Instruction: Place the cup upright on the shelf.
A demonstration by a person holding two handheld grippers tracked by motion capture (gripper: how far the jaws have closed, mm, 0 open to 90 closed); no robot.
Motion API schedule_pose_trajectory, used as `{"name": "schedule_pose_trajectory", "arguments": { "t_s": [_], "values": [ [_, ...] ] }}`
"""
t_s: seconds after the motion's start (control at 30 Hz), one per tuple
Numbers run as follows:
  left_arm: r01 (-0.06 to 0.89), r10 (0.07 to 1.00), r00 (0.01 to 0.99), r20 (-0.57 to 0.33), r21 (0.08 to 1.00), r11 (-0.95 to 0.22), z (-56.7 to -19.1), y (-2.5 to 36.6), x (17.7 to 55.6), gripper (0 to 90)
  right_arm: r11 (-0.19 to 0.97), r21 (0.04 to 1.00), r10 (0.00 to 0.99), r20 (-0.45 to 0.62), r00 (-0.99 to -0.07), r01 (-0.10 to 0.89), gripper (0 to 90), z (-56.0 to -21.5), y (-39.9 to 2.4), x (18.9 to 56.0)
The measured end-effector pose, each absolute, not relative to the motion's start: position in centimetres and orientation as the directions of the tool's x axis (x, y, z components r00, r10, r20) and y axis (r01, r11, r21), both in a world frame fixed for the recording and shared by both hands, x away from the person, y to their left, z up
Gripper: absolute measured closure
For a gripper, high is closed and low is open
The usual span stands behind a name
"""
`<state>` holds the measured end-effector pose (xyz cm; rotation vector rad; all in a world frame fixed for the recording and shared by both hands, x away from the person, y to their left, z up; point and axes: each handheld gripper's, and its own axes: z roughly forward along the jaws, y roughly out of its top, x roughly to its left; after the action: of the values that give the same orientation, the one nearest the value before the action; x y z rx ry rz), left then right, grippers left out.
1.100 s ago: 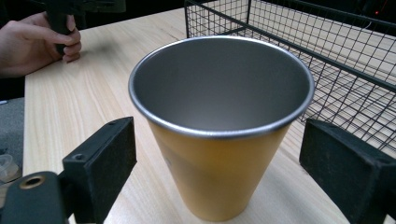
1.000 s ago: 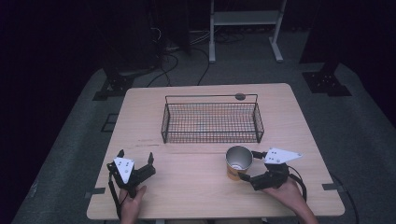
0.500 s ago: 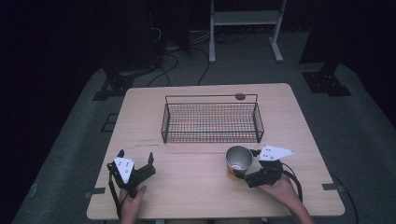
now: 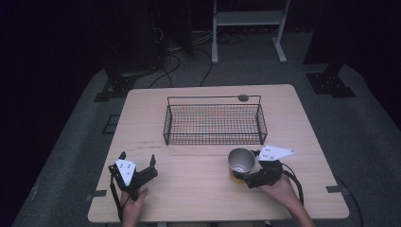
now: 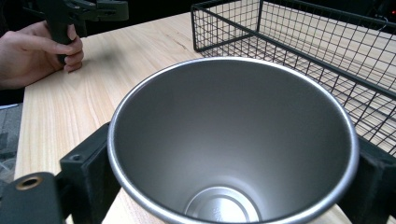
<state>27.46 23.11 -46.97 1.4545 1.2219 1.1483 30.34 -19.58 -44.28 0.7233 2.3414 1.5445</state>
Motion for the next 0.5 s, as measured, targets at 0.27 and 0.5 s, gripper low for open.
{"name": "schedule_pose_trajectory", "arguments": {
  "t_s": [0.27,0.5],
  "values": [
    [0.167,0.991,0.085,0.105,0.979,-0.118,-46.97,23.12,27.46,0.0,0.327,0.907,0.527,0.06,-0.848,0.267,10.6,-44.11,-19.54,30.33],
    [0.167,0.991,0.085,0.103,0.979,-0.116,-46.96,23.13,27.47,0.0,0.314,0.91,0.526,0.072,-0.848,0.272,11.9,-43.63,-19.87,30.43]
  ]
}}
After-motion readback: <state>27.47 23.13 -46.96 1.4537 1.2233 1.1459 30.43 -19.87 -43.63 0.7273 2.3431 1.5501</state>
